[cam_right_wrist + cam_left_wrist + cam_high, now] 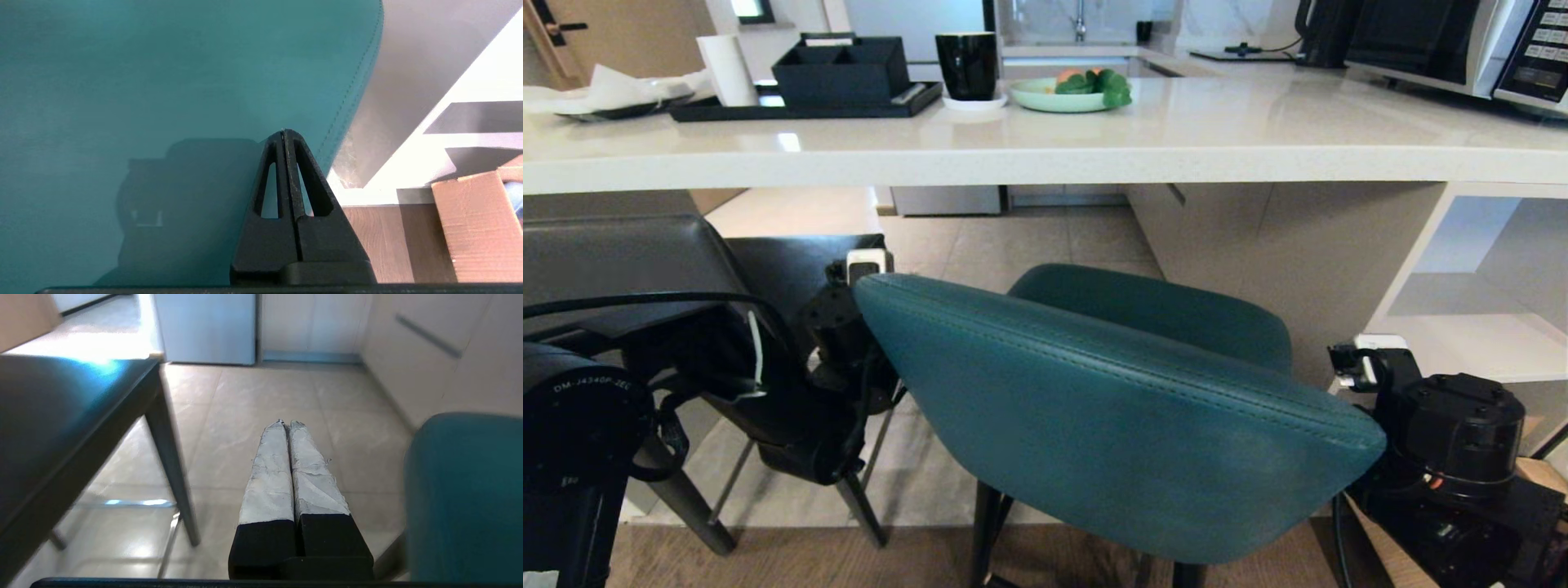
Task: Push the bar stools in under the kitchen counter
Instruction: Pull the blue chair out from under the dining table
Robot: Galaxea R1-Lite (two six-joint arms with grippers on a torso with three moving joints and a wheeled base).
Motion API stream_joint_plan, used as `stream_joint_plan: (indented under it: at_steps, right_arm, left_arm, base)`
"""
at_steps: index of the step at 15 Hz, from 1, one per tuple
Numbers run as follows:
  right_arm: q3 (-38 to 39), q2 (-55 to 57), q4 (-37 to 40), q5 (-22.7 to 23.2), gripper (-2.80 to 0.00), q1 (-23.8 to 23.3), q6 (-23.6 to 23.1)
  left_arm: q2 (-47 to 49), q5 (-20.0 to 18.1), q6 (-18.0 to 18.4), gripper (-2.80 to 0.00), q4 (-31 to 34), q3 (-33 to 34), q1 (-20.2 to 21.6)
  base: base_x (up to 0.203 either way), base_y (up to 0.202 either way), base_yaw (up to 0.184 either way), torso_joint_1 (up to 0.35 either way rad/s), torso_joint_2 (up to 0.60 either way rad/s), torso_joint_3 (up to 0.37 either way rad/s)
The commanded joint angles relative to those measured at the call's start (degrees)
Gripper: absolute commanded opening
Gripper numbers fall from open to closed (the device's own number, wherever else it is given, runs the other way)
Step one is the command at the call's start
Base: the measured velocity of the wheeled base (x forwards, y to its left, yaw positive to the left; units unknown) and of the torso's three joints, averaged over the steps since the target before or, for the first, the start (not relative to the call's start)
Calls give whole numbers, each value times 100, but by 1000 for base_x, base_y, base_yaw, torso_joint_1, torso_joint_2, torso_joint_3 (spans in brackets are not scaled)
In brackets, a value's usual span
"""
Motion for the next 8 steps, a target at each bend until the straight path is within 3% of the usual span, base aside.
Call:
stream_joint_plan:
  at_steps: [1, 8]
  right_arm:
    - [29, 8, -18, -17, -280, -10, 2]
    - [-30, 321, -40, -26, -280, -19, 246]
  left_arm:
    - [-162, 6, -6, -280, -26, -47, -190]
    - [-692, 67, -29, -280, -74, 1319, -1084]
  base:
    - [0, 0, 0, 0, 0, 0]
    - [0, 0, 0, 0, 0, 0]
